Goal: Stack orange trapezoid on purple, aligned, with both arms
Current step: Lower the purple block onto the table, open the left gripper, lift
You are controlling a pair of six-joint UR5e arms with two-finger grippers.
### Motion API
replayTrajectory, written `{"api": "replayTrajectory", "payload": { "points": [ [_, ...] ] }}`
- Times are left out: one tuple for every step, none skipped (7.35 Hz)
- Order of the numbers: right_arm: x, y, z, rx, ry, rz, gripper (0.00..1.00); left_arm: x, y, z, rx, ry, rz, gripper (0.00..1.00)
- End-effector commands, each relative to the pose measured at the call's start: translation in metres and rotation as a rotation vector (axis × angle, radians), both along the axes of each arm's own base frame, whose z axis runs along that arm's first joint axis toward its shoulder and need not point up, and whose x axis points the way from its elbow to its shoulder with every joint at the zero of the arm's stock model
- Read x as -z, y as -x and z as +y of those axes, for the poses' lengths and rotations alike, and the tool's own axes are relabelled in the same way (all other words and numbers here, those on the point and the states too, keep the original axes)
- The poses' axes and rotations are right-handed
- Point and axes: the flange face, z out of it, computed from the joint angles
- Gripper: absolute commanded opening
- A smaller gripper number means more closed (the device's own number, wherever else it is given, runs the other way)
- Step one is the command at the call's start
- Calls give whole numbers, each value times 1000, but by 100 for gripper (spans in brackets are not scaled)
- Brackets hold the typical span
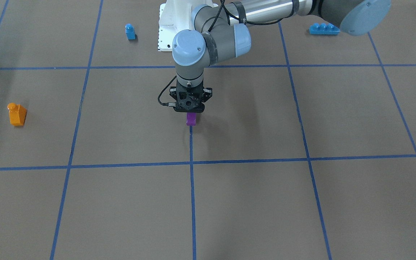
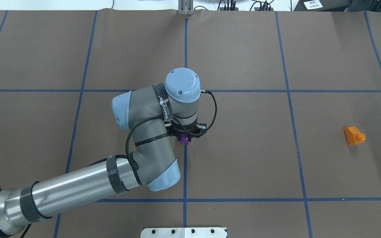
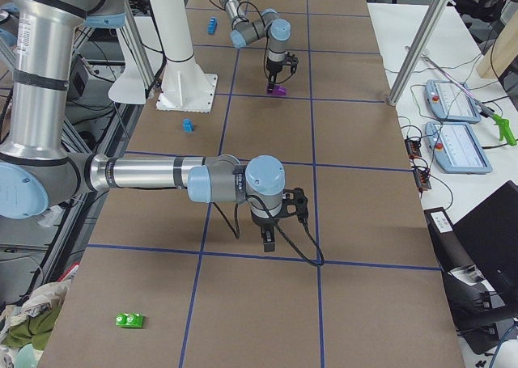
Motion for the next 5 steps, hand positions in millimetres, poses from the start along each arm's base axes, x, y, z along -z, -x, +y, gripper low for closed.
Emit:
{"api": "replayTrajectory", "payload": {
  "points": [
    [0,0,0,0,0,0,100,-2,-11,-6,30,32,-4,0],
    [0,0,0,0,0,0,100,-4,-13,-7,30,33,-7,0],
    [0,0,0,0,-1,0,100,-6,-14,-8,32,33,-7,0],
    [1,0,0,1,-4,0,100,-6,-14,-8,32,34,-8,0],
    [0,0,0,1,-3,0,100,-7,-14,-8,33,35,-10,0]
  ]
}}
